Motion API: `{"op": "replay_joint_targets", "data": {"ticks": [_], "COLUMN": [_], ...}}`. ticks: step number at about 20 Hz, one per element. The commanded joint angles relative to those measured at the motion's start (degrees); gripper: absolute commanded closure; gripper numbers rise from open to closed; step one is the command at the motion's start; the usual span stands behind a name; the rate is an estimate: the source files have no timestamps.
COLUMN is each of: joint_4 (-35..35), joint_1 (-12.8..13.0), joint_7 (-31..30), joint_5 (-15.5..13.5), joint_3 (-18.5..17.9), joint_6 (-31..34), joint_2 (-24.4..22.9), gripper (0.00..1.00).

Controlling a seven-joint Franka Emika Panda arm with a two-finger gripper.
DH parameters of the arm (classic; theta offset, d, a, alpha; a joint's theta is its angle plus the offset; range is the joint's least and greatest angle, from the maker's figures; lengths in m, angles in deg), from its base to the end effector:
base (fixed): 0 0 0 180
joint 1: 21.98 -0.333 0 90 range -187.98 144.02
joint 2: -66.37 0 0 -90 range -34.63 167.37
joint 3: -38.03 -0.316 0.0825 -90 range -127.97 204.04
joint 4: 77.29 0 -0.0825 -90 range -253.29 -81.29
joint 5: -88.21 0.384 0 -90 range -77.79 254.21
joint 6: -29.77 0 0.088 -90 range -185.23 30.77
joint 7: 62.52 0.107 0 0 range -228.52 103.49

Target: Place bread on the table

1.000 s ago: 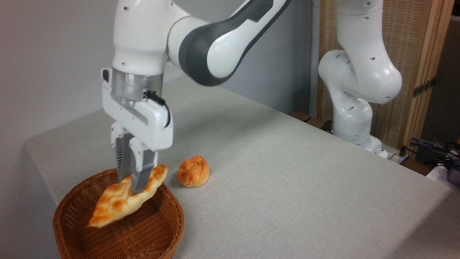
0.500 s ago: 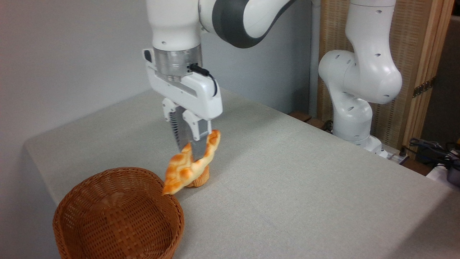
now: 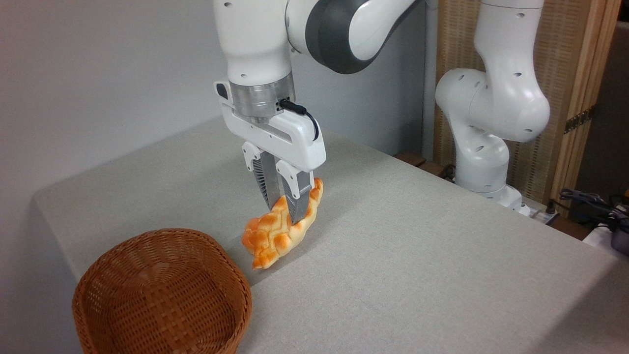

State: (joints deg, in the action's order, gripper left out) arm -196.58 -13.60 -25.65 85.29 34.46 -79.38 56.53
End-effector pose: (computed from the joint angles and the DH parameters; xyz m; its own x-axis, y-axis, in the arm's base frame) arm 0.5024 -0.0446 0.5009 0.7575 -0.6521 0.0303 -0.6527 -0.7559 0.0506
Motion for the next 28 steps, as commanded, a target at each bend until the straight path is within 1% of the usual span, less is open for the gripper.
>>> {"op": "replay_joint_targets", "data": {"ticks": [1,11,14,15,17,19,23,28], "joint_4": [0.0,0.9,4.6,6.7,9.8,11.3,11.4,11.4], "joint_1": [0.4,0.4,0.5,0.5,0.6,0.7,0.7,0.8], "joint_7": [0.6,0.4,0.1,-0.3,-0.5,-0.6,-1.3,-2.2], "joint_5": [-0.2,-0.2,-0.4,-1.1,-1.0,-0.9,-0.5,-0.9], "joint_3": [-0.7,-0.6,-0.6,-0.5,-0.1,-0.1,-0.1,0.0], "joint_6": [-1.4,-2.9,-3.2,-3.1,-2.7,-1.8,1.5,1.7], "joint_2": [-0.2,0.2,0.2,0.3,0.7,0.8,3.0,3.9], "gripper": [0.0,0.0,0.0,0.0,0.0,0.0,0.0,0.0]}}
